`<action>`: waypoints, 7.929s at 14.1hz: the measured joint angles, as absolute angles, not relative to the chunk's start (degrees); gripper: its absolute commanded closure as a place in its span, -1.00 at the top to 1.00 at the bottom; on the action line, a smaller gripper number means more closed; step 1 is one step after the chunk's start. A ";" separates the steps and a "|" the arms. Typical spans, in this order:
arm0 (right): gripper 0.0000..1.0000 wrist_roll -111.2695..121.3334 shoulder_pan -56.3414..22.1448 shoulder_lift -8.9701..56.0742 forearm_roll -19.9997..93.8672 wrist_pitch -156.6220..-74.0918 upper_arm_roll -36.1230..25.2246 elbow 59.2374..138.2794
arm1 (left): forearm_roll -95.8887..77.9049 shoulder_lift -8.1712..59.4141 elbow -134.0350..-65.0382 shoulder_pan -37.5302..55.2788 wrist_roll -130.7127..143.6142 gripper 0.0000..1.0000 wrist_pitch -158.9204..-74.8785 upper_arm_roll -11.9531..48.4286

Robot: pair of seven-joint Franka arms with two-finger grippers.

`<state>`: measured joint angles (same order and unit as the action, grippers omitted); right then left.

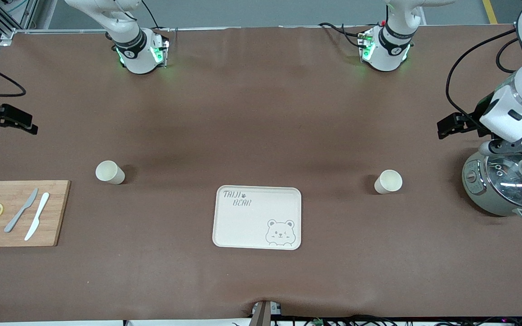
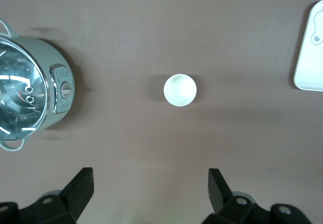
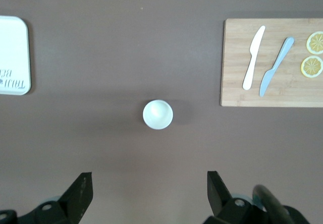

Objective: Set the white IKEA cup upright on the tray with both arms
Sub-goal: 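Reach the right gripper and the left gripper toward the two white cups, then grasp the cup rims with the right gripper while the left gripper grasps, then carry both cups to the tray and tilt them upright, then lower the cups onto the tray and open both grippers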

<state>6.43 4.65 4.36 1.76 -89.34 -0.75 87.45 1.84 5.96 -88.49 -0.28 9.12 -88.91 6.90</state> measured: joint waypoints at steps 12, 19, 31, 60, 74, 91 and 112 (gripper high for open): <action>1.00 7.35 5.33 19.06 -0.01 -94.89 -0.77 87.33 | 1.84 15.00 -89.40 -2.50 8.97 1.00 -91.03 7.49; 1.00 6.91 6.07 21.68 0.47 -102.95 -0.59 98.26 | 1.84 17.29 -101.61 -2.46 8.97 1.00 -108.43 7.98; -1.00 1.85 5.72 21.28 0.72 -127.00 -0.26 117.94 | 1.79 20.81 -114.22 -2.64 9.09 0.50 -129.31 8.07; -1.00 -8.18 0.13 18.98 1.10 -97.47 0.33 93.44 | 1.73 24.62 -105.31 0.14 9.97 -1.00 -133.73 10.80; -1.00 -41.59 -17.65 24.18 10.15 -103.79 0.65 88.84 | 0.70 43.32 -77.57 9.74 26.28 -1.00 -129.19 11.50; -1.00 -54.63 -27.58 39.67 11.36 -127.76 0.56 87.88 | 0.68 51.53 -71.49 26.27 49.27 -1.00 -135.47 6.14; 1.00 -55.24 -22.64 35.48 9.40 -101.86 -1.32 71.66 | 0.68 50.90 -69.89 26.12 49.70 1.00 -132.24 5.68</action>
